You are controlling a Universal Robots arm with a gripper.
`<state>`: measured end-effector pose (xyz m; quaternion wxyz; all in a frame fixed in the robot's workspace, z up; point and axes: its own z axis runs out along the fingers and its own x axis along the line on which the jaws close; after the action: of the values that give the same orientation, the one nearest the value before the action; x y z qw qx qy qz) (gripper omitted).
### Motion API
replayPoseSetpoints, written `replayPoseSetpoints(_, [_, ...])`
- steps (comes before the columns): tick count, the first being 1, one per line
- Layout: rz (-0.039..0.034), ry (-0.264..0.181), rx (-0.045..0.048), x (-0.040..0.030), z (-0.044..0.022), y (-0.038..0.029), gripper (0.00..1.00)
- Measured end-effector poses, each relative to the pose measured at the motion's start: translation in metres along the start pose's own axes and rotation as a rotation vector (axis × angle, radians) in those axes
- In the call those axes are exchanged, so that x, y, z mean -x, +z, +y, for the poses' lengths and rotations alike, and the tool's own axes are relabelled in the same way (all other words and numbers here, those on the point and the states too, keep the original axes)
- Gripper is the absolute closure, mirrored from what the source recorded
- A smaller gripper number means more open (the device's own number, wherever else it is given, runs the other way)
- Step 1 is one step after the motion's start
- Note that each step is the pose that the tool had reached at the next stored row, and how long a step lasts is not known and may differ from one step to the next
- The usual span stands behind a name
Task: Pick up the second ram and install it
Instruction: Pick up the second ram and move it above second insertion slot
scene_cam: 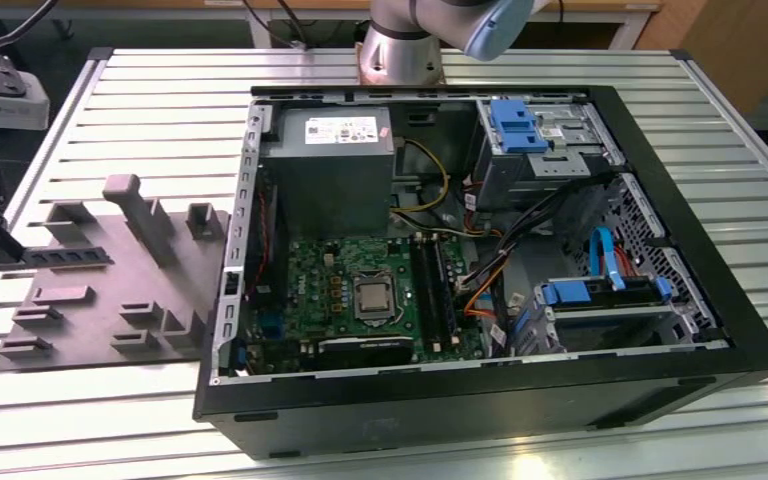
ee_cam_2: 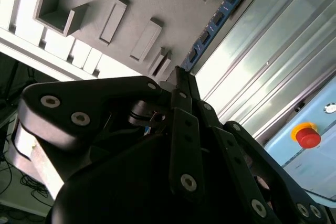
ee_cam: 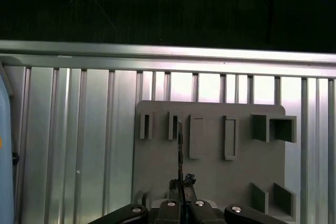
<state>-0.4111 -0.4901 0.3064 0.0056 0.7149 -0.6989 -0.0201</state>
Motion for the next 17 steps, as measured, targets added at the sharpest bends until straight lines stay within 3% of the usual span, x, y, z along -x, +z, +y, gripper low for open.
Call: replayPoseSetpoints(17, [0.0001, 0.000, -0.0027, 0.0006, 0.0004, -0.0128, 0.88])
